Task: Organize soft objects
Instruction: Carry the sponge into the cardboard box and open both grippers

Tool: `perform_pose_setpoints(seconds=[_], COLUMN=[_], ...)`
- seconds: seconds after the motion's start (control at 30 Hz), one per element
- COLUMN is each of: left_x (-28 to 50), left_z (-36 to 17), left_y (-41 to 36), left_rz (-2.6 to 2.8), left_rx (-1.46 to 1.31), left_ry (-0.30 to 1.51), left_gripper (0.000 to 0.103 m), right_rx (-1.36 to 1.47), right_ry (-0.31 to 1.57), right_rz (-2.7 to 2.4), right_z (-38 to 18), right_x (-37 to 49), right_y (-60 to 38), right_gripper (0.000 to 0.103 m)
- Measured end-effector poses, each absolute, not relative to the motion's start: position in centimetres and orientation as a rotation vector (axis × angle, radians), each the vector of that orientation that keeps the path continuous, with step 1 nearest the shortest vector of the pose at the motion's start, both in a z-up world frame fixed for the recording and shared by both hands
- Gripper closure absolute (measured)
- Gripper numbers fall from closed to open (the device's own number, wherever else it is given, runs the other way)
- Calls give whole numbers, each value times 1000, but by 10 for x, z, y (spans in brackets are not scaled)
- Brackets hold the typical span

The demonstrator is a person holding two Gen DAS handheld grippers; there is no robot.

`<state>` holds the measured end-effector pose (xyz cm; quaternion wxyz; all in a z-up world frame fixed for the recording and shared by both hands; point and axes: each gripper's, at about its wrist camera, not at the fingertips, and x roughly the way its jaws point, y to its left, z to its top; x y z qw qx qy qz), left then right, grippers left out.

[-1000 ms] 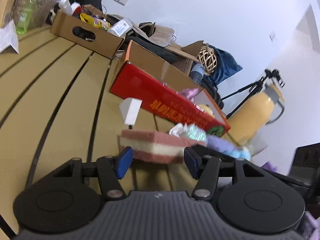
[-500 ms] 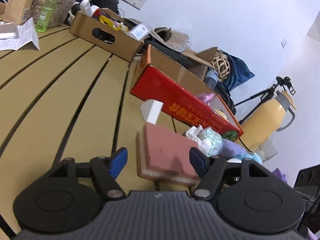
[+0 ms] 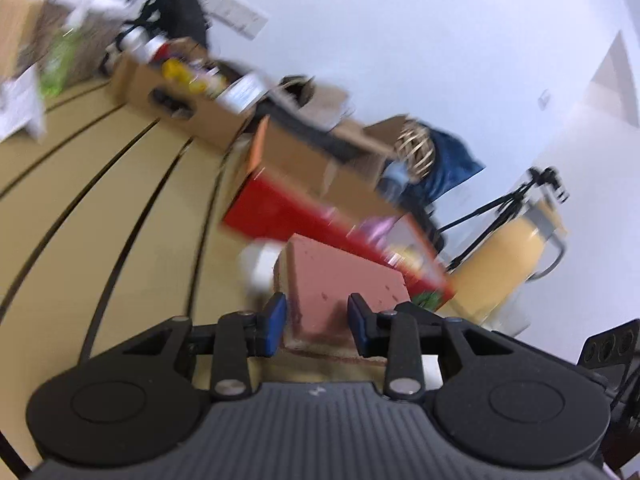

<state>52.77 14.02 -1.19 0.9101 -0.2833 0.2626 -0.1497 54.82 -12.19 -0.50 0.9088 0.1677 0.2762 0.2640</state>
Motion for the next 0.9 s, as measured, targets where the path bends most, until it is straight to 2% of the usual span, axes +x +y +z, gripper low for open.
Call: perform_pose_setpoints(seconds=[0.13,0.27,0.37,0.5,0.6,0.7,0.83,0.9], left_x=[595,690,752,810,826,821,802,791], left_z=[39,65,63,31,8,6,30,48], left_y=[133,129,122,112,110,112,108,109], left_rz=[-341,-318,-282,-228,-180,-196,-241,-257], left_rx=[-494,-483,-450,-356,-299,-282,-236,-235], left_ry=[505,562,615,709,733,704,630,600], left_gripper=[69,69,69,69,69,69,65,64], right_rx=[359,432,466,518,505,471,497,478], right_ry=[540,591,665,796,883,950,909,878], right_rz=[525,484,443,384,365,375,378,387], right_z=[39,59,50,8,-25,-45,-35,-20], right_x=[613,704,771,844,877,885,879,873], right_y=[-124,-124,-121,-114,-105,-96,-100,-102], right_gripper=[76,76,77,77,77,76,65,64])
